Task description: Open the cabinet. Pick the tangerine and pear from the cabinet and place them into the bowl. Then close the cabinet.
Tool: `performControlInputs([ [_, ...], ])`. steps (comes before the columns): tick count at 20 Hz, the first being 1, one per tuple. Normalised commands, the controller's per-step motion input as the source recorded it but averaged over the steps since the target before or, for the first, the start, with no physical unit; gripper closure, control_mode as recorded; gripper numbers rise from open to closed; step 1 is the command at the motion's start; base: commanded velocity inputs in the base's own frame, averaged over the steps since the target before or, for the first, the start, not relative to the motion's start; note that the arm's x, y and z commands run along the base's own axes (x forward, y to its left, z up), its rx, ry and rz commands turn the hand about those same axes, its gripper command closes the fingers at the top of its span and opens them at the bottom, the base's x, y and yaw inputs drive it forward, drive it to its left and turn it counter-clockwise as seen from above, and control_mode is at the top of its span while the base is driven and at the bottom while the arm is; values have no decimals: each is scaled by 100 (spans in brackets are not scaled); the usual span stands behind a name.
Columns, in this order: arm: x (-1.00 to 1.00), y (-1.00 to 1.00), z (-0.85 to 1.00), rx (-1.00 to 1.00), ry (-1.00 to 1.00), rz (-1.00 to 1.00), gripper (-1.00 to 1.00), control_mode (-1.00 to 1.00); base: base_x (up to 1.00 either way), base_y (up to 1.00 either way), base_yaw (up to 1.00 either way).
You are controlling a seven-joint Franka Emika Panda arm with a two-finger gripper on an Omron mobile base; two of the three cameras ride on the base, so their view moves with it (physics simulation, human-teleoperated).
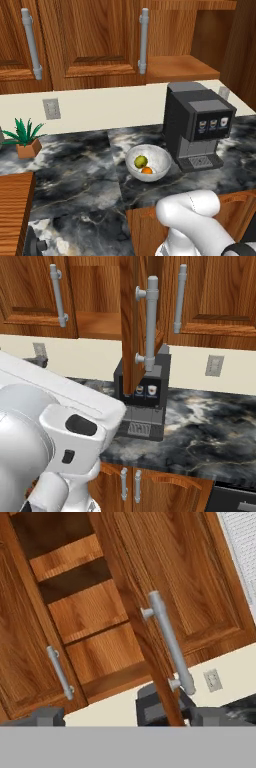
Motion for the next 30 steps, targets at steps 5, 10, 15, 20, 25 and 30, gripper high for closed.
performControlInputs([
  [5,19,-29,-52,0,0,24,-100,-100,0,0,0],
  [10,43,-15,-17,1,-8,13,-100,-100,0,0,0],
  [15,88,0,-18,0,-11,9,-100,-100,0,0,0],
  [20,100,1,-42,0,-15,8,-100,-100,0,0,0],
  [25,100,14,-46,0,-18,11,-100,-100,0,0,0],
  [30,100,67,-47,0,-35,10,-100,-100,0,0,0],
])
